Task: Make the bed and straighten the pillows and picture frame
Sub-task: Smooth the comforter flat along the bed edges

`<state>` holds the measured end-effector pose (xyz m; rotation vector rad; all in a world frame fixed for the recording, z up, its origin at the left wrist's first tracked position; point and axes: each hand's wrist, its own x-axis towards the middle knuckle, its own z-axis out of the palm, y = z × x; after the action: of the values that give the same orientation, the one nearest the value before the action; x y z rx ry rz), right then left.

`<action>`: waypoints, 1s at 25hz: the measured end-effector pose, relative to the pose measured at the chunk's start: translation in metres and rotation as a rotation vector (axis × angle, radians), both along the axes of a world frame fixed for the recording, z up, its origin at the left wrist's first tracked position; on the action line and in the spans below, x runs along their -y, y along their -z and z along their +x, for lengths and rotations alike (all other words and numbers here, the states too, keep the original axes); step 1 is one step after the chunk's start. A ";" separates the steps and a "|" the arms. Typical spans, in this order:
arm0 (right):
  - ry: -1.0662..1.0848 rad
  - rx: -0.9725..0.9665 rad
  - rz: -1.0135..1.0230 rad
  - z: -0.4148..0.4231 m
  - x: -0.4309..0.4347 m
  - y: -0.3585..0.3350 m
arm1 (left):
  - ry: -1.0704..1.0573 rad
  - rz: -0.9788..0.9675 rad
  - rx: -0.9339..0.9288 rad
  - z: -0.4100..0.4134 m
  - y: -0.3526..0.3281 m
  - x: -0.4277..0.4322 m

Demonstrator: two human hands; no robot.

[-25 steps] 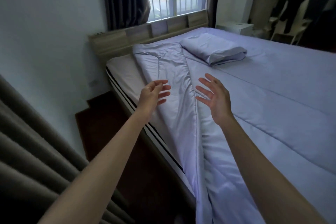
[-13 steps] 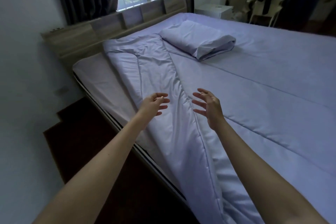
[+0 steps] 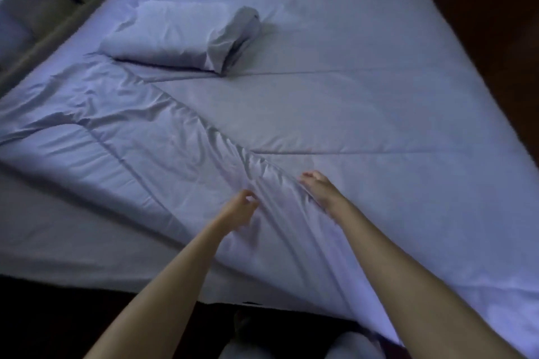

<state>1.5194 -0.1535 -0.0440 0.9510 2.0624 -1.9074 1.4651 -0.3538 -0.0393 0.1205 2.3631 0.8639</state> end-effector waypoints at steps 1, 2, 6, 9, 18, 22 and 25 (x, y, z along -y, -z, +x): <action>-0.067 0.016 0.059 0.000 0.016 0.008 | 0.002 0.016 0.021 -0.011 0.005 0.005; -0.140 0.021 0.133 0.002 0.033 0.014 | -0.003 0.050 0.028 -0.024 0.010 0.011; -0.411 -0.029 0.403 0.025 0.085 0.002 | -0.238 0.285 -0.079 -0.068 0.007 0.022; -0.658 -0.109 0.318 0.052 0.138 -0.018 | -0.255 0.129 -0.173 -0.088 -0.002 0.035; -1.244 -0.075 0.358 0.141 0.242 0.025 | -0.287 -0.490 -0.390 -0.104 -0.013 0.209; -1.263 -0.066 0.582 0.149 0.268 0.053 | -0.415 -0.536 -0.483 -0.049 -0.007 0.300; -1.077 -0.139 0.527 0.127 0.274 0.052 | -0.576 -0.411 -0.401 0.000 0.019 0.369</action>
<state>1.6459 -0.4276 -0.0956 -0.2902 2.4132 -0.8939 1.4652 -0.7223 -0.0581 -0.6372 2.9630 0.6138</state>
